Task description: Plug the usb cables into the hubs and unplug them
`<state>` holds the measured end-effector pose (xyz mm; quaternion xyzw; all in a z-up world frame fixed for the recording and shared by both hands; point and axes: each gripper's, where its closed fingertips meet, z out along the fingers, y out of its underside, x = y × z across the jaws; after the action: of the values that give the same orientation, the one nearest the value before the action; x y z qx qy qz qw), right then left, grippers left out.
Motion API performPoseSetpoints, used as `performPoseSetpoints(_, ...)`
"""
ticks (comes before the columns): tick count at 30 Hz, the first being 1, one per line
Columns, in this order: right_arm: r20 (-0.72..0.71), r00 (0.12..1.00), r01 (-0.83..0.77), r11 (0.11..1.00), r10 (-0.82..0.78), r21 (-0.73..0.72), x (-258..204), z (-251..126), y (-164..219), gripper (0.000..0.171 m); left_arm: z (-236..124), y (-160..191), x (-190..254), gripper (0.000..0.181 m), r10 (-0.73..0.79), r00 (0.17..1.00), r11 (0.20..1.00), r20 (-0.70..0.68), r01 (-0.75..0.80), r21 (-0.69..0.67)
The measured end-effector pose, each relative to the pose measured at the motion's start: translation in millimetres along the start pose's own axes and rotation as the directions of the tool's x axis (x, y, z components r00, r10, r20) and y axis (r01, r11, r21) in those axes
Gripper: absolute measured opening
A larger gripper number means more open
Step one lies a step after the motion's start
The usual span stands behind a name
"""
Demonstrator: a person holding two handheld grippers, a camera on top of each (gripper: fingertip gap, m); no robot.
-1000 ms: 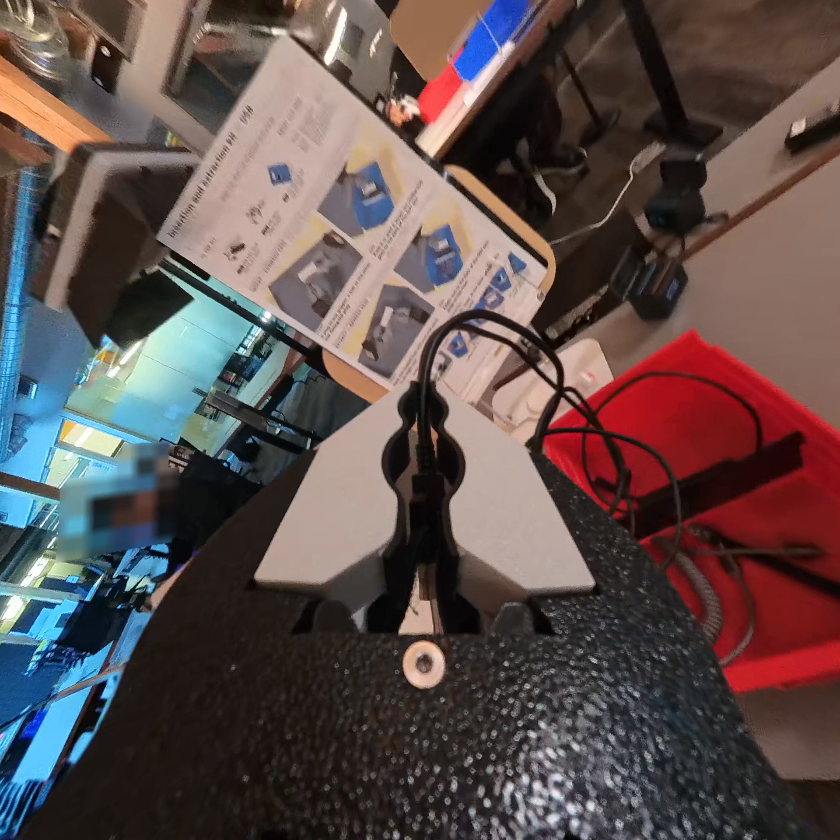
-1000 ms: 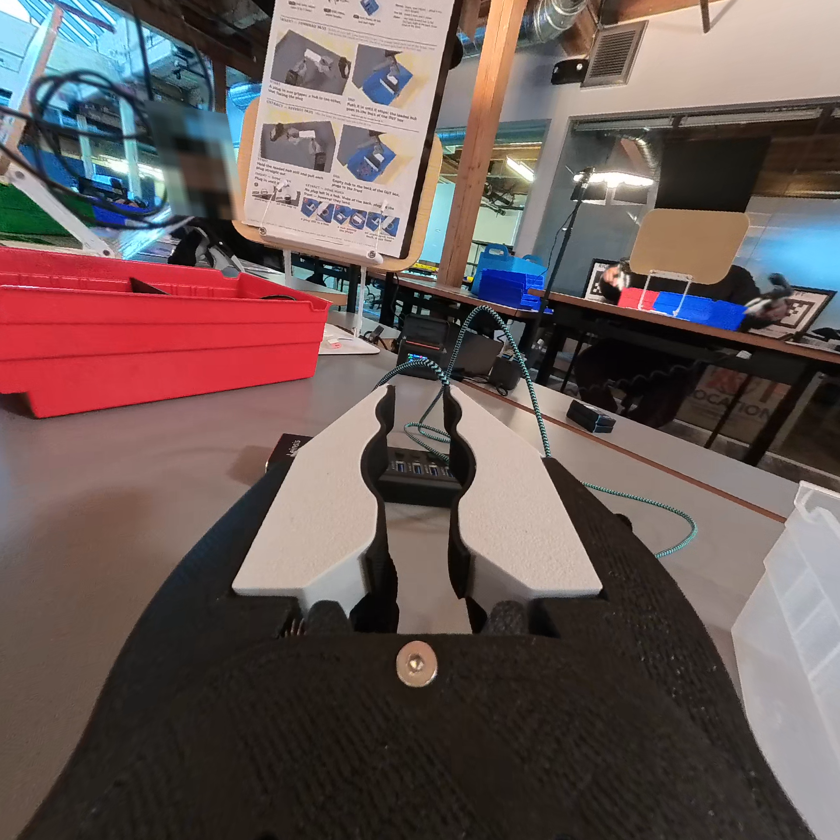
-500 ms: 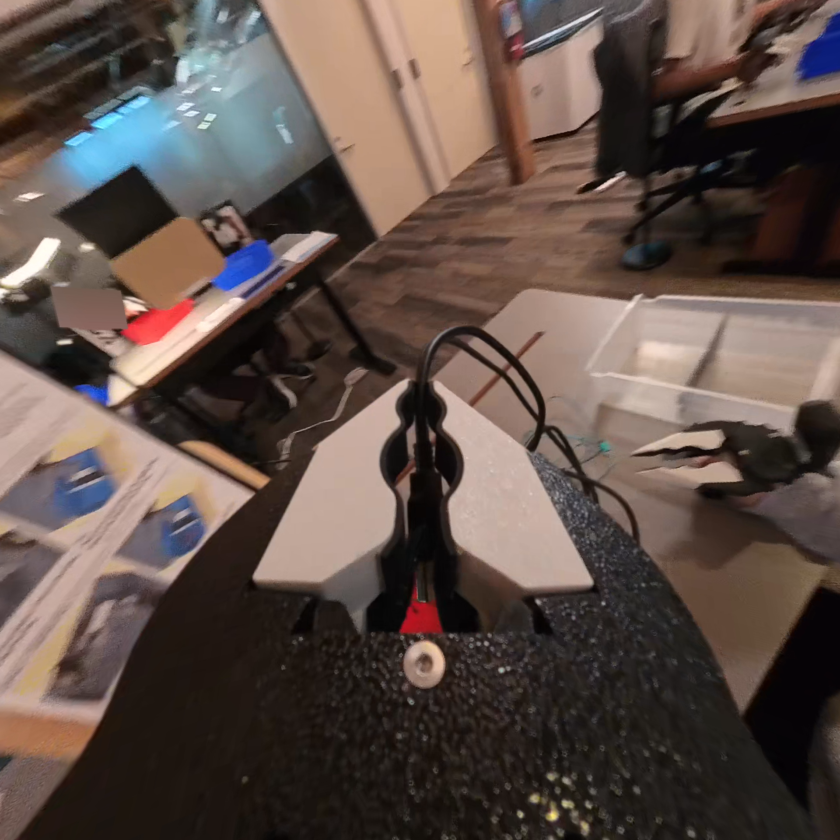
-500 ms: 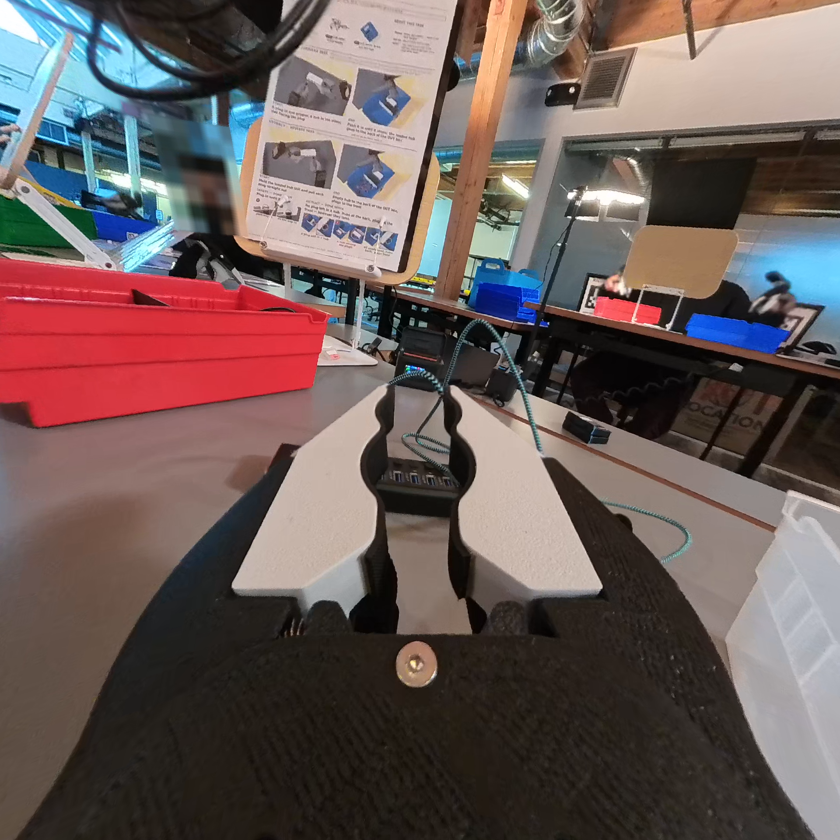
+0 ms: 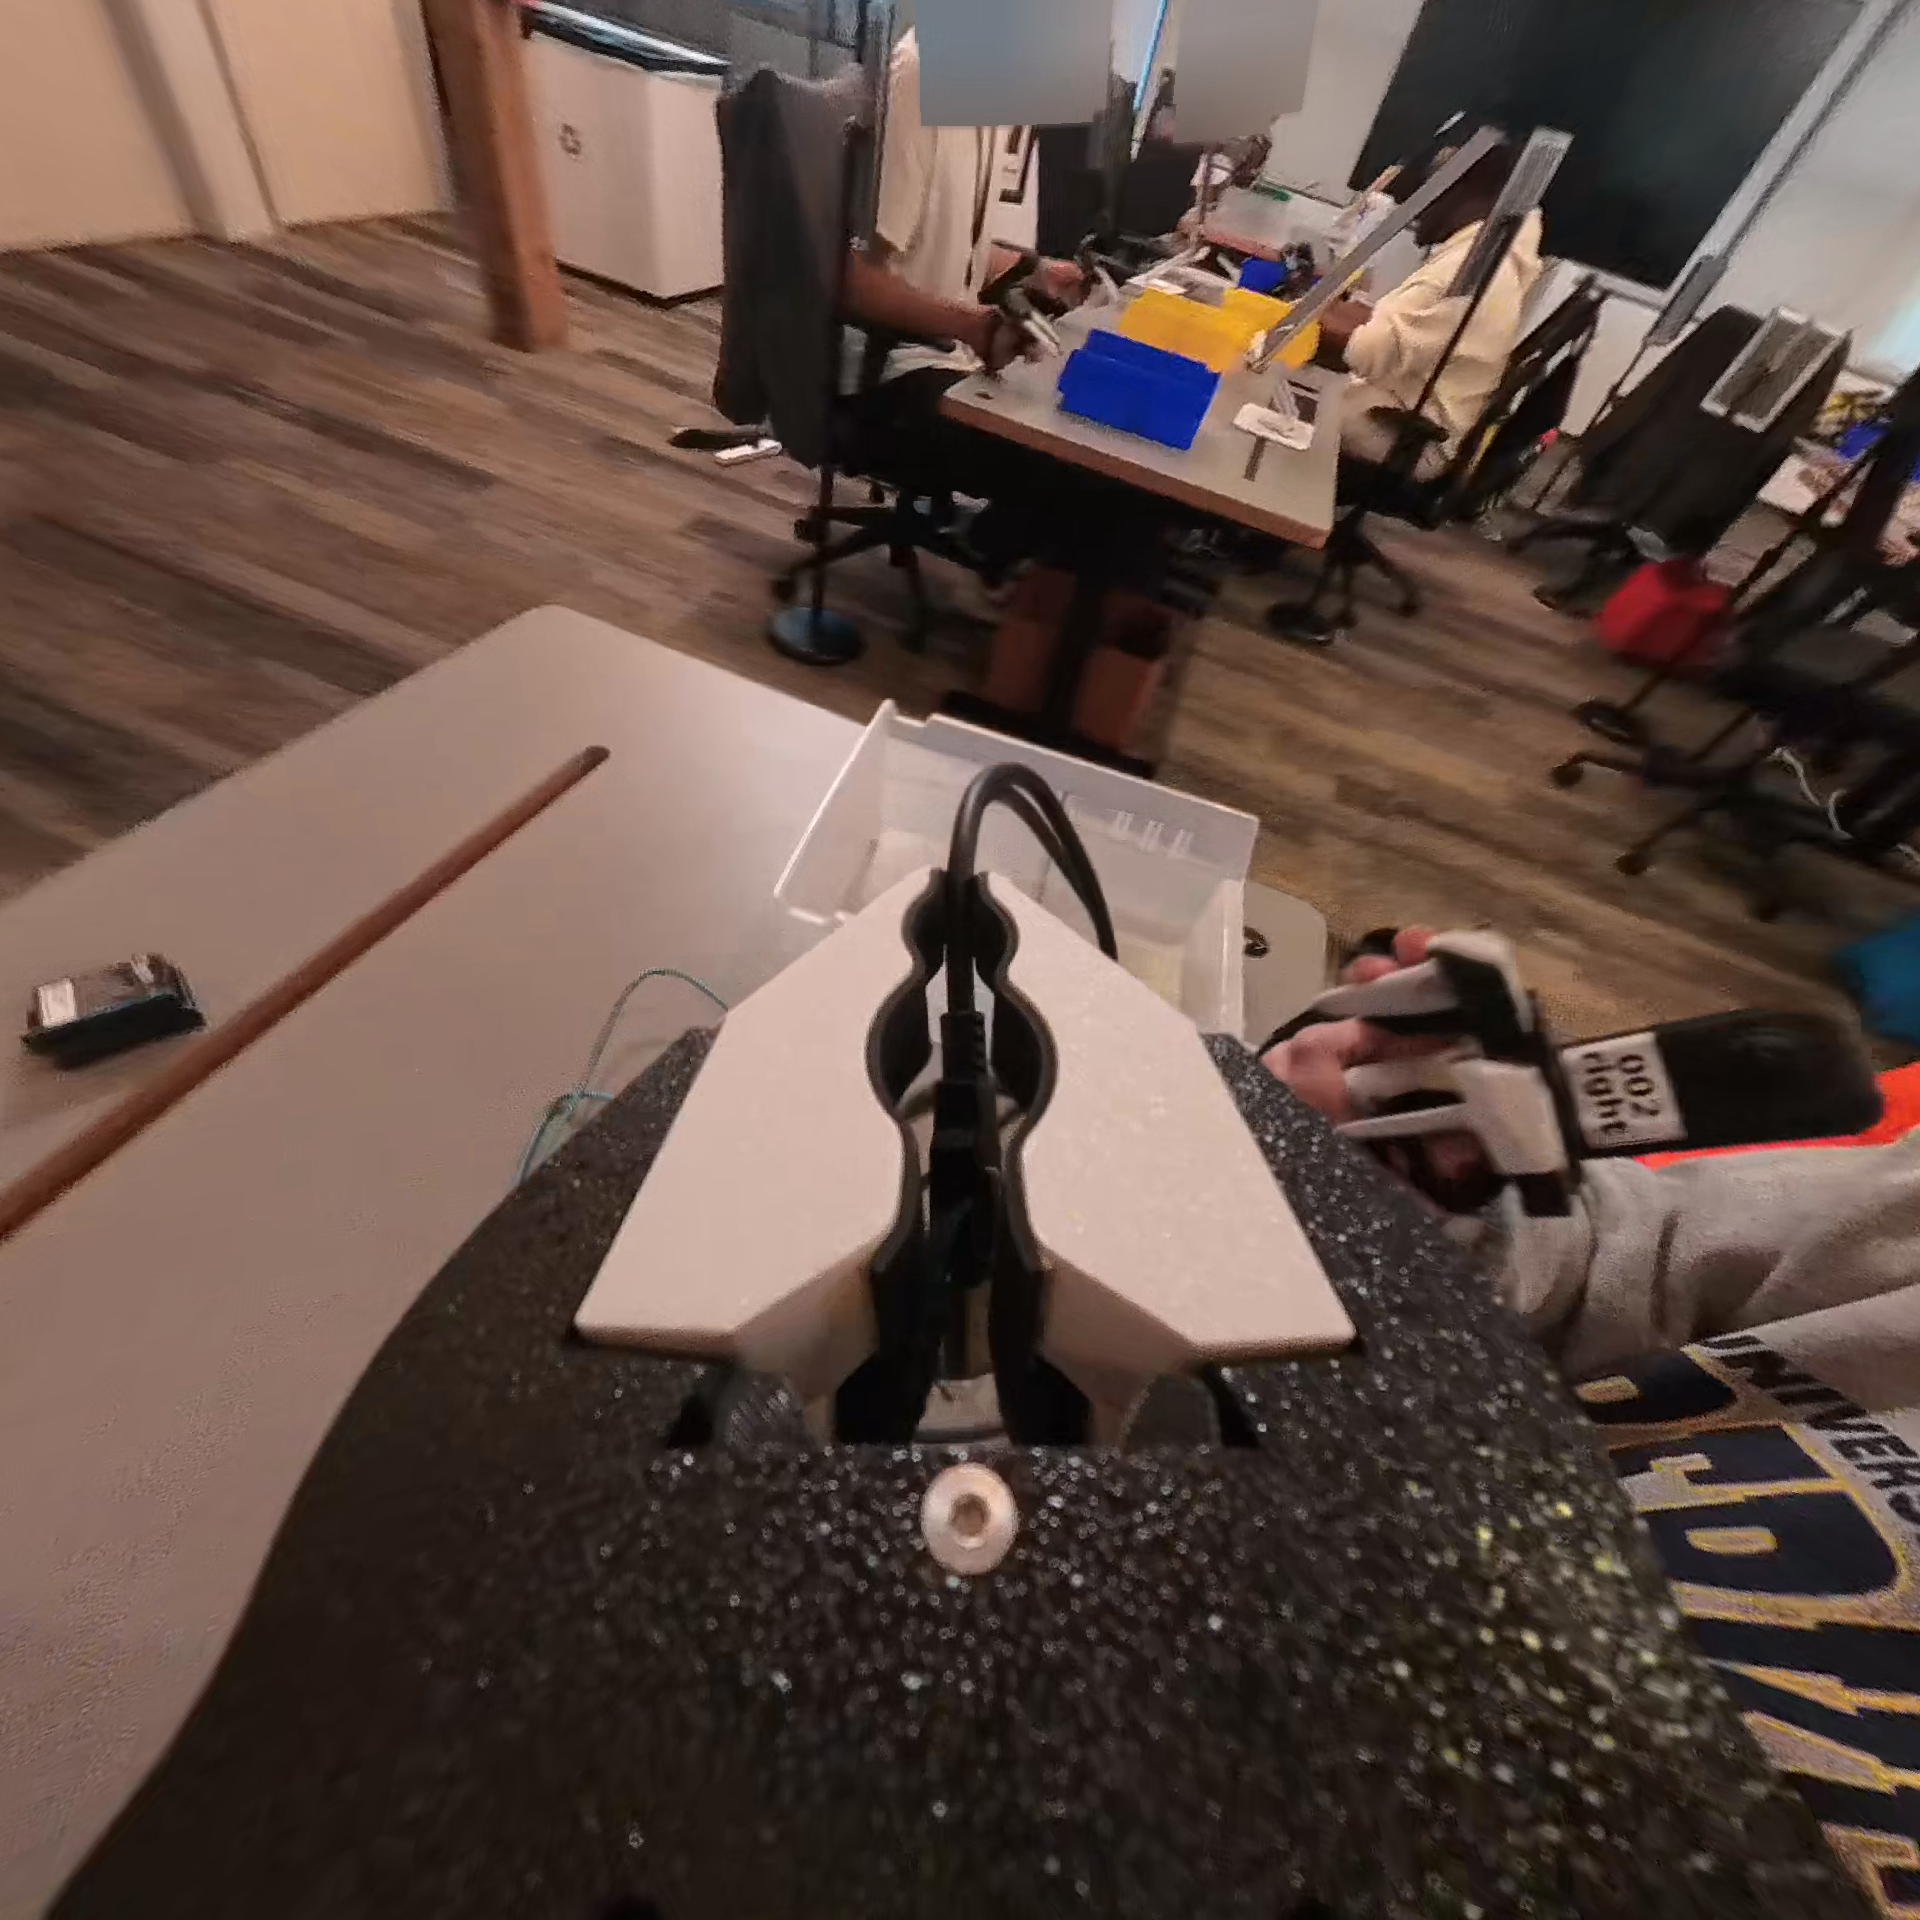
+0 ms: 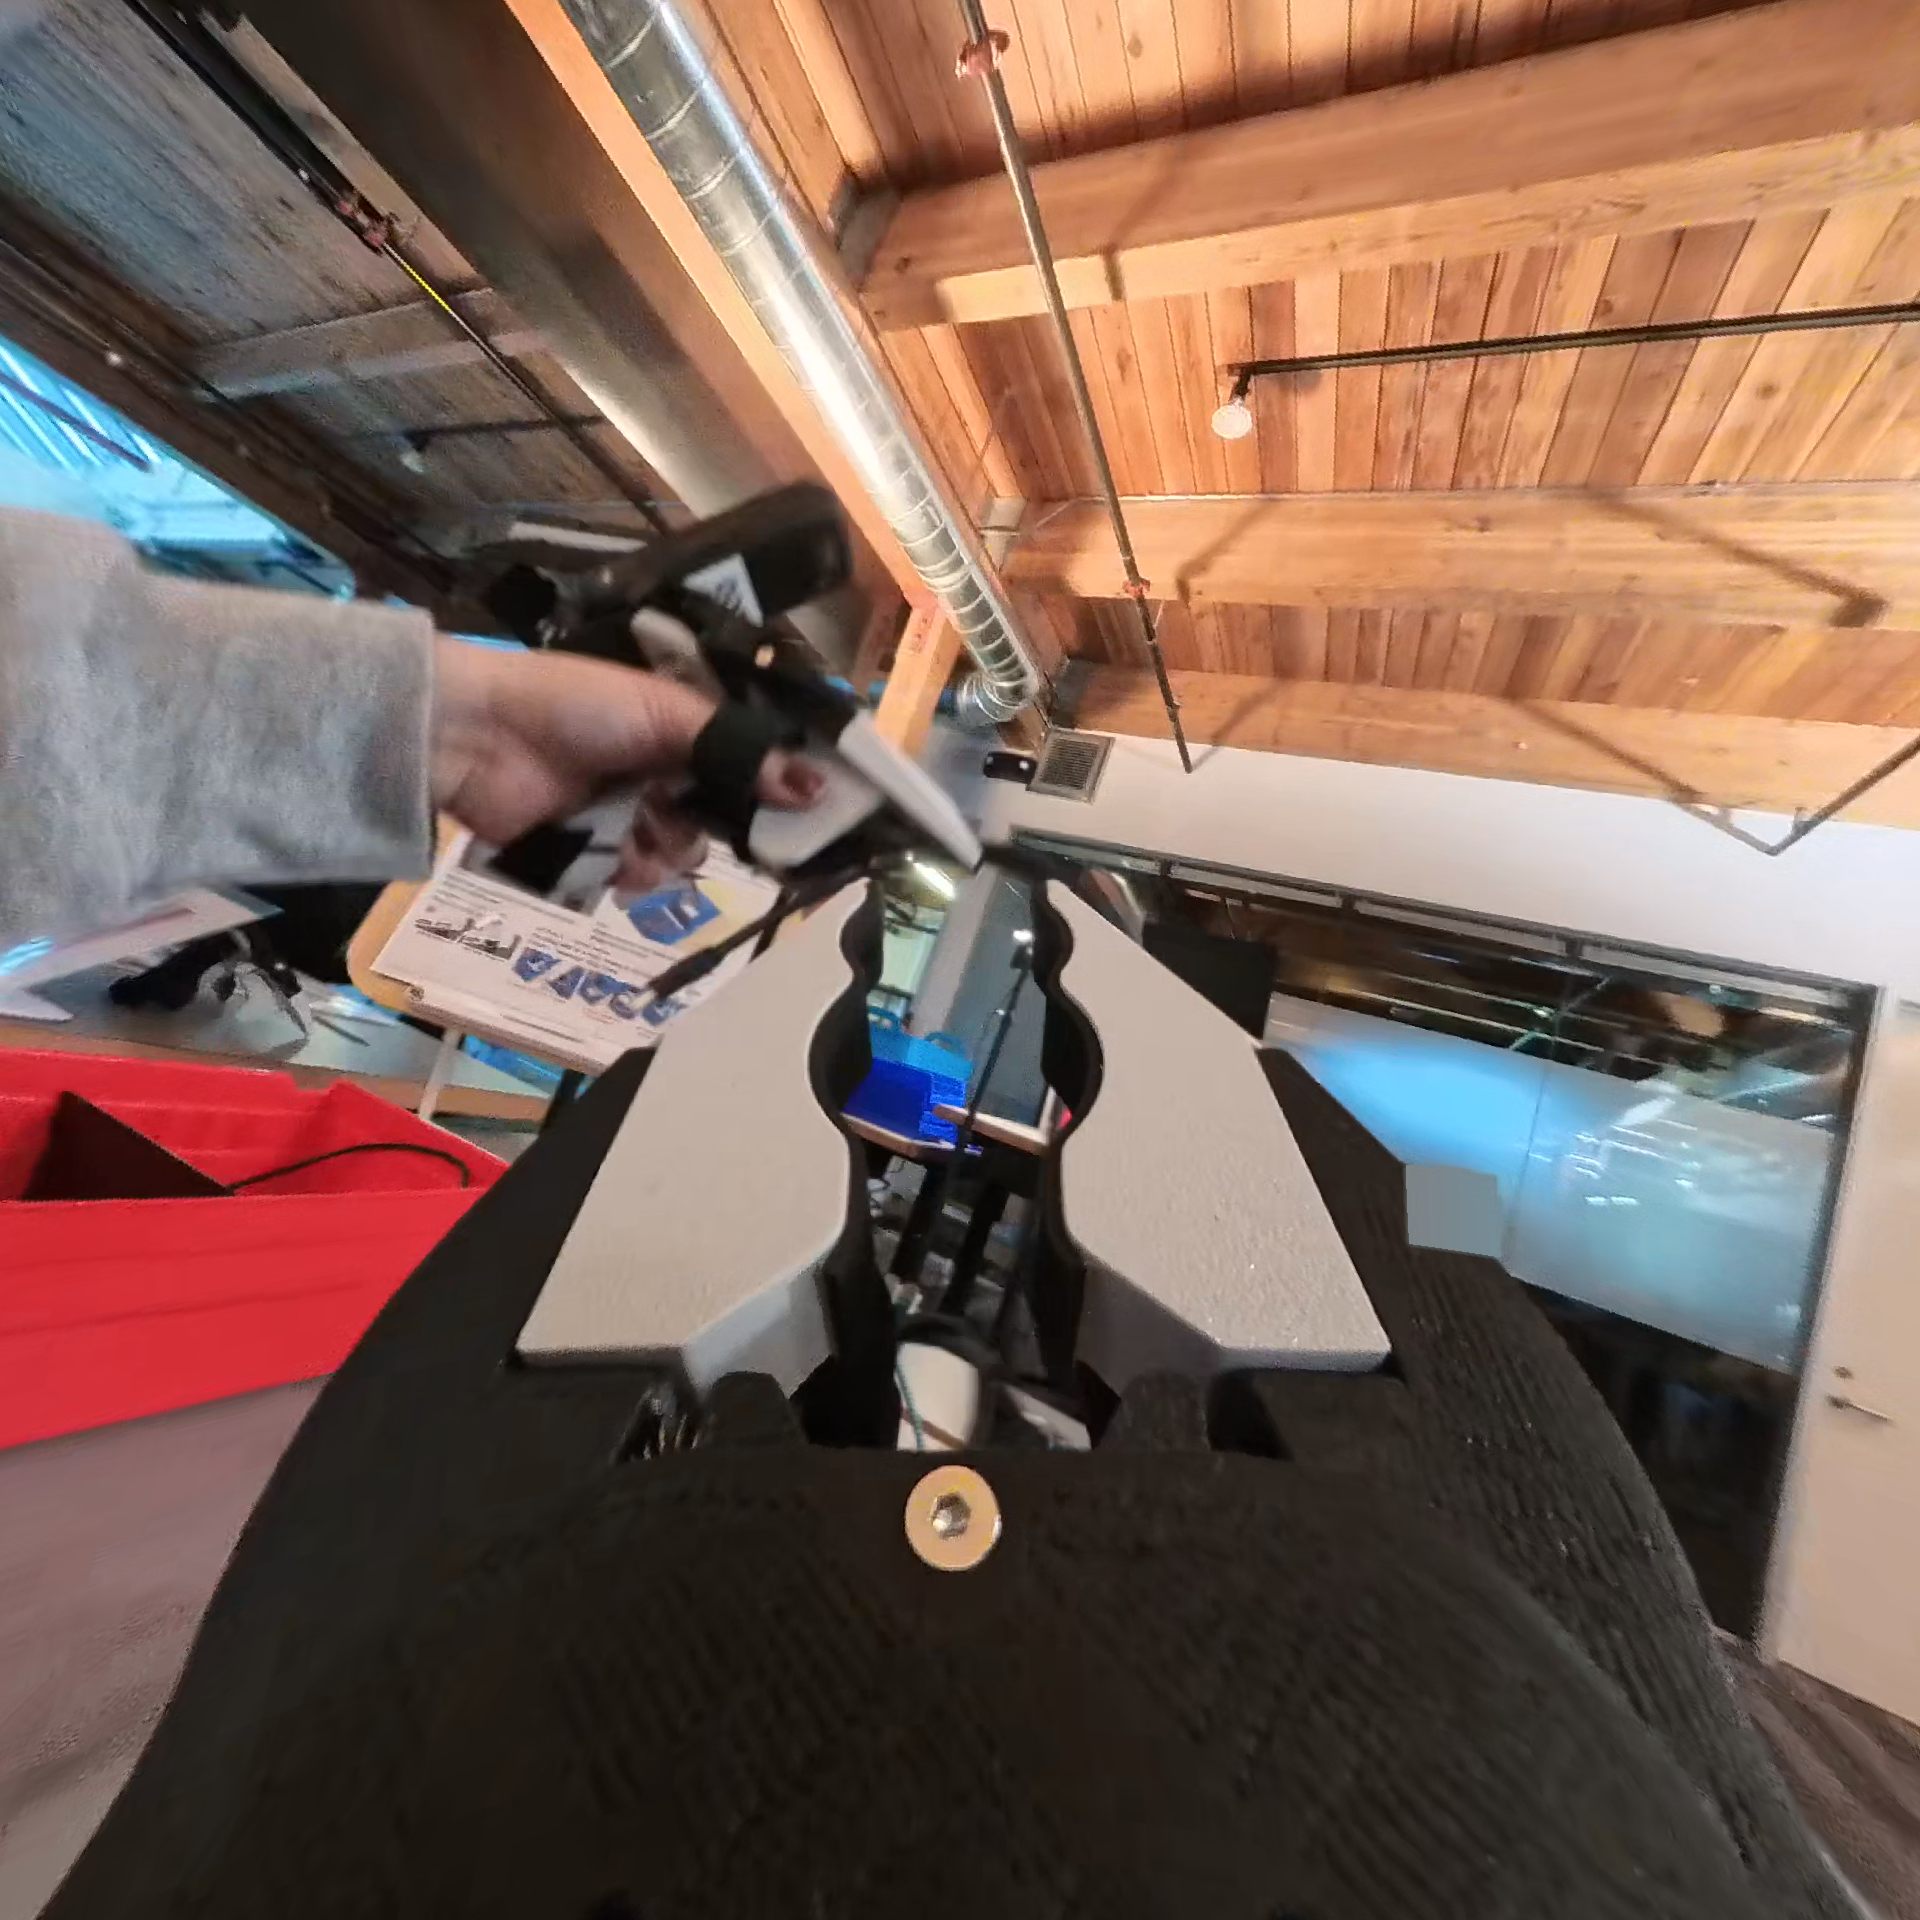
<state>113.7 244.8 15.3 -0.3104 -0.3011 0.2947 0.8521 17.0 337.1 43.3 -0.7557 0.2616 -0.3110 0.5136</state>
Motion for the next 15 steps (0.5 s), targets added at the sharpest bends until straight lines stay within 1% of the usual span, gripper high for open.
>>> performPoseSetpoints(2, -0.021, 1.000, 0.009, 0.999, -0.010, -0.044, 14.9, 0.1, -0.1, 0.026, 7.9, 18.4, -10.0, 0.002, -0.036, 0.999, 0.999, 0.014, 0.036, -0.008)
performPoseSetpoints(4, -0.026, 1.000, -0.016, 0.992, 0.013, -0.126, 30.1, 0.7, 10.5, 0.022, 10.4, 40.1, -15.3, 0.001, -0.062, 0.997, 0.998, 0.038, 0.063, -0.028)
performPoseSetpoints(6, -0.029, 0.998, -0.067, 0.978, 0.063, -0.198, 43.1, -0.2, 22.6, 0.022, 8.9, 66.8, -18.3, 0.001, -0.029, 0.996, 0.997, 0.088, 0.036, -0.074)
performPoseSetpoints(9, -0.046, 0.988, -0.153, 0.945, 0.146, -0.289, 57.9, -2.8, 40.7, 0.023, 3.9, 111.9, -8.5, 0.001, 0.062, 0.991, 0.984, 0.120, -0.041, -0.173)
performPoseSetpoints(12, -0.038, 0.976, -0.213, 0.899, 0.215, -0.384, 61.7, -5.4, 58.8, 0.023, -3.0, 155.7, 21.5, 0.001, 0.149, 0.988, 0.958, 0.046, -0.133, -0.254)
performPoseSetpoints(15, -0.010, 0.962, -0.240, 0.835, 0.271, -0.496, 55.6, -8.9, 79.3, 0.025, -14.9, 202.4, 41.3, 0.001, 0.224, 0.975, 0.911, 0.010, -0.206, -0.358)
